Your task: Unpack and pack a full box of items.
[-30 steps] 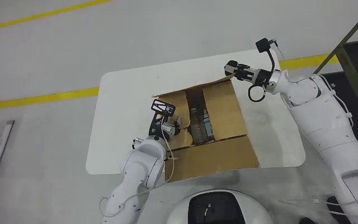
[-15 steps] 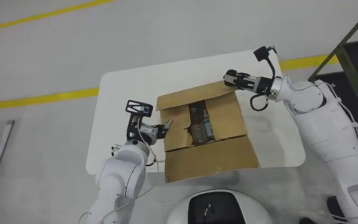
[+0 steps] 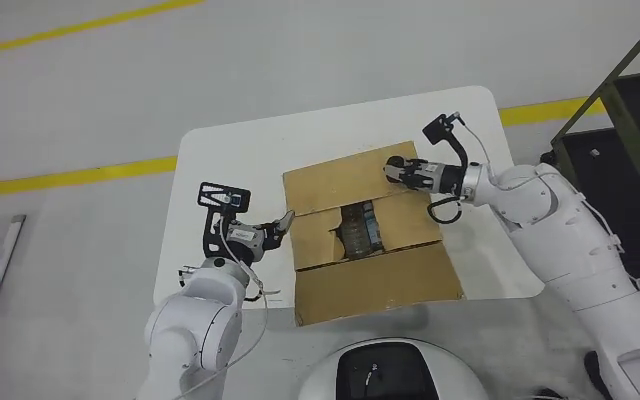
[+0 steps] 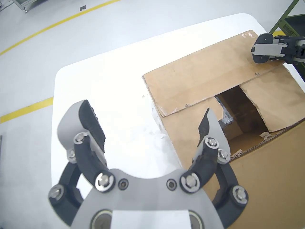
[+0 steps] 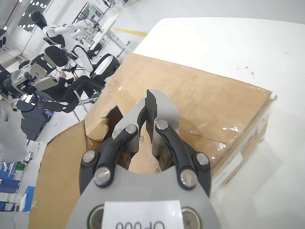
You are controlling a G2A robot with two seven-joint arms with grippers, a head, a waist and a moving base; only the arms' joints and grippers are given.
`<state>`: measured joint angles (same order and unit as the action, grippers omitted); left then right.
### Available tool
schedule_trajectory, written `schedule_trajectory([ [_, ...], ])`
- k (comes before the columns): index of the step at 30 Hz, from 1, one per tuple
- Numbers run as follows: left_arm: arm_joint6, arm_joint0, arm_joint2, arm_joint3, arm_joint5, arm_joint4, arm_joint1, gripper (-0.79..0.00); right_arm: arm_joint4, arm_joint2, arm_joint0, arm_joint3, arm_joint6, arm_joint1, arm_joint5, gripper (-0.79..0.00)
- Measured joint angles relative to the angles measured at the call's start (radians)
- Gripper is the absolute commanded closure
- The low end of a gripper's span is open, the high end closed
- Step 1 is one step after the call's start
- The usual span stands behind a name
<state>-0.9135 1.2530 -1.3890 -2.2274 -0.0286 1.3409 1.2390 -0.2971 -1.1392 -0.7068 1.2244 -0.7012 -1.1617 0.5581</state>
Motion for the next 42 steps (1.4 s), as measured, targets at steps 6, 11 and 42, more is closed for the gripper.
schedule_trajectory([
  [6,0.037,0.026,-0.002,-0.015,0.056,-0.003,-0.003,-0.785,-0.002,0.002,-0.007,0.004,0.031,-0.001,-0.021,0.0],
  [11,0.05,0.112,-0.061,-0.074,0.246,0.014,-0.021,-0.785,0.001,0.006,-0.006,0.003,0.047,-0.002,-0.031,0.0],
  [42,0.266,0.413,-0.135,-0.074,0.619,0.171,-0.065,-0.785,-0.008,0.033,0.016,-0.02,0.042,-0.007,-0.037,0.0],
])
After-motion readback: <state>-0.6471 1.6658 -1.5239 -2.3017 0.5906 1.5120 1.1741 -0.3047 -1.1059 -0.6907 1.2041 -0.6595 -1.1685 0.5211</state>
